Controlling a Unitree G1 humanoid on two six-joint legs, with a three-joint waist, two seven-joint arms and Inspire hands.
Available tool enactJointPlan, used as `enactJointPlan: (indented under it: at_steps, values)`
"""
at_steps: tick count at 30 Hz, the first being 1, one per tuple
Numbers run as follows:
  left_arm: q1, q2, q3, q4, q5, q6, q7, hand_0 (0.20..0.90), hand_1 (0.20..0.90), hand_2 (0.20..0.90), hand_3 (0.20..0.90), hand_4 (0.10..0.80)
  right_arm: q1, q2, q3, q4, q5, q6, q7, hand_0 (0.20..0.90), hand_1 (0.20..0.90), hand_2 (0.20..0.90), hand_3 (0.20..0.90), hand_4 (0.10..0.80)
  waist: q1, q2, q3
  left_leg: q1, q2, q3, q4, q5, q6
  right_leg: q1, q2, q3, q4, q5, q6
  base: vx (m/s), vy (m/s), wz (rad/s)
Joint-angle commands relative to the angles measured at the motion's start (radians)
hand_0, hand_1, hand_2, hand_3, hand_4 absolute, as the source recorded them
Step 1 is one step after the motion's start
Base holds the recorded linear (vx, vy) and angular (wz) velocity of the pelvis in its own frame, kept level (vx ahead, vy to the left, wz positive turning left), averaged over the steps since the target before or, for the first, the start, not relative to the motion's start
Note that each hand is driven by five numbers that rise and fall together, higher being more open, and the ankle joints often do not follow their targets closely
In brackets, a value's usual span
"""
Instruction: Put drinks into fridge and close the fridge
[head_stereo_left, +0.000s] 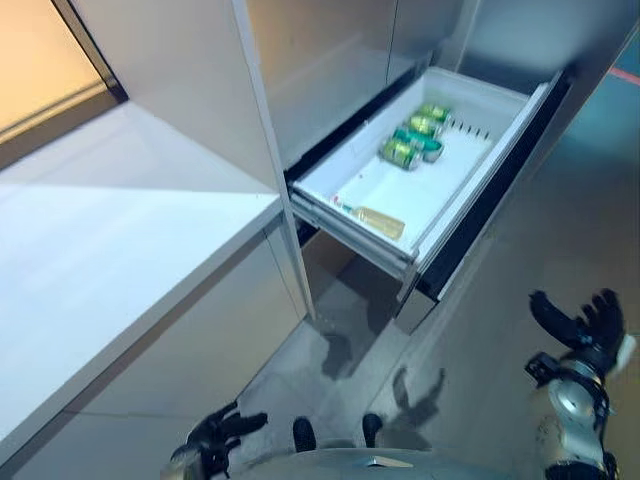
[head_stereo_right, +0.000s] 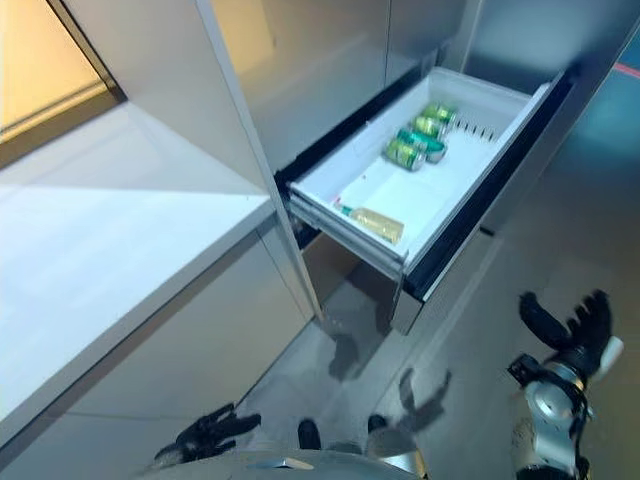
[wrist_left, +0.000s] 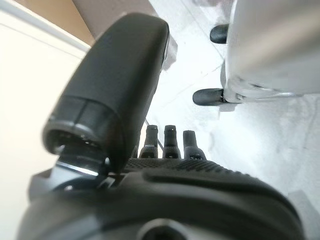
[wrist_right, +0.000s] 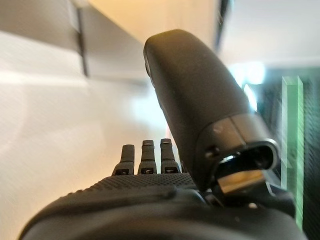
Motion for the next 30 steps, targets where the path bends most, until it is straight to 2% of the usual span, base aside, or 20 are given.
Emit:
enactJointPlan:
  at_steps: [1, 5, 9, 11, 15, 20, 24, 30]
  values:
    - [-0.027, 0.062, -0.021, -0.038, -0.029, -0.014, 0.037, 0.900, 0.900, 0.900, 0.900, 0.800, -0.093, -0.112, 0.001, -0.122, 0.015, -0.054, 0.048, 0.900, 0.900, 0.900, 0.900, 0.800, 0.032, -0.032, 0.044, -0.078, -0.041, -0.016, 0.267, -0.205, 0.047, -0.130, 0.009, -0.041, 0.207, -0.042, -0.033, -0.152, -0.044, 0.09]
    - [-0.067, 0.073, -0.050, -0.063, -0.021, -0.034, 0.060, 0.900, 0.900, 0.900, 0.900, 0.800, -0.173, -0.145, 0.065, -0.103, 0.015, -0.025, 0.116, 0.900, 0.900, 0.900, 0.900, 0.800, 0.052, -0.031, 0.097, -0.196, -0.046, -0.034, 0.398, -0.235, 0.053, -0.228, 0.002, -0.060, 0.335, -0.083, -0.061, -0.118, -0.046, 0.11]
    - [-0.109, 0.079, -0.082, -0.083, -0.026, -0.039, 0.085, 0.900, 0.900, 0.900, 0.900, 0.800, -0.258, -0.169, 0.131, -0.088, 0.008, -0.018, 0.118, 0.900, 0.900, 0.900, 0.900, 0.800, 0.077, -0.028, 0.133, -0.290, -0.065, -0.050, 0.526, -0.276, 0.062, -0.300, -0.013, -0.078, 0.457, -0.125, -0.080, -0.091, -0.045, 0.13]
    - [-0.114, 0.078, -0.086, -0.087, -0.026, -0.037, 0.092, 0.900, 0.900, 0.900, 0.900, 0.800, -0.274, -0.172, 0.142, -0.086, 0.001, -0.016, 0.117, 0.900, 0.900, 0.900, 0.900, 0.800, 0.081, -0.027, 0.134, -0.306, -0.069, -0.053, 0.539, -0.277, 0.066, -0.314, -0.017, -0.082, 0.470, -0.124, -0.083, -0.034, -0.023, 0.21]
    - [-0.140, 0.072, -0.099, -0.078, -0.026, -0.018, 0.118, 0.900, 0.900, 0.900, 0.900, 0.800, -0.389, -0.175, 0.202, -0.057, -0.048, 0.017, 0.132, 0.900, 0.900, 0.900, 0.900, 0.800, 0.106, -0.021, 0.152, -0.344, -0.082, -0.060, 0.656, -0.337, 0.074, -0.339, -0.040, -0.092, 0.583, -0.177, -0.100, 0.036, -0.018, 0.07]
    - [-0.139, 0.058, -0.108, -0.067, -0.006, 0.000, 0.113, 0.900, 0.900, 0.900, 0.900, 0.800, -0.459, -0.159, 0.251, -0.059, -0.081, 0.026, 0.143, 0.900, 0.900, 0.900, 0.900, 0.800, 0.118, -0.016, 0.152, -0.330, -0.089, -0.066, 0.697, -0.359, 0.076, -0.320, -0.048, -0.090, 0.617, -0.193, -0.103, 0.141, -0.014, 0.04]
    - [-0.139, 0.049, -0.122, -0.072, -0.003, 0.017, 0.115, 0.900, 0.900, 0.900, 0.900, 0.800, -0.520, -0.142, 0.298, -0.083, -0.122, 0.043, 0.147, 0.900, 0.900, 0.900, 0.900, 0.800, 0.124, -0.008, 0.151, -0.315, -0.093, -0.069, 0.685, -0.350, 0.077, -0.306, -0.048, -0.088, 0.605, -0.184, -0.104, 0.100, 0.009, 0.08]
    - [-0.149, 0.045, -0.152, -0.065, -0.002, 0.047, 0.107, 0.900, 0.900, 0.900, 0.900, 0.800, -0.651, -0.122, 0.393, -0.120, -0.143, 0.127, 0.175, 0.900, 0.900, 0.900, 0.900, 0.800, 0.138, 0.000, 0.154, -0.296, -0.095, -0.072, 0.684, -0.344, 0.072, -0.280, -0.047, -0.084, 0.593, -0.177, -0.106, 0.090, 0.002, 0.00]
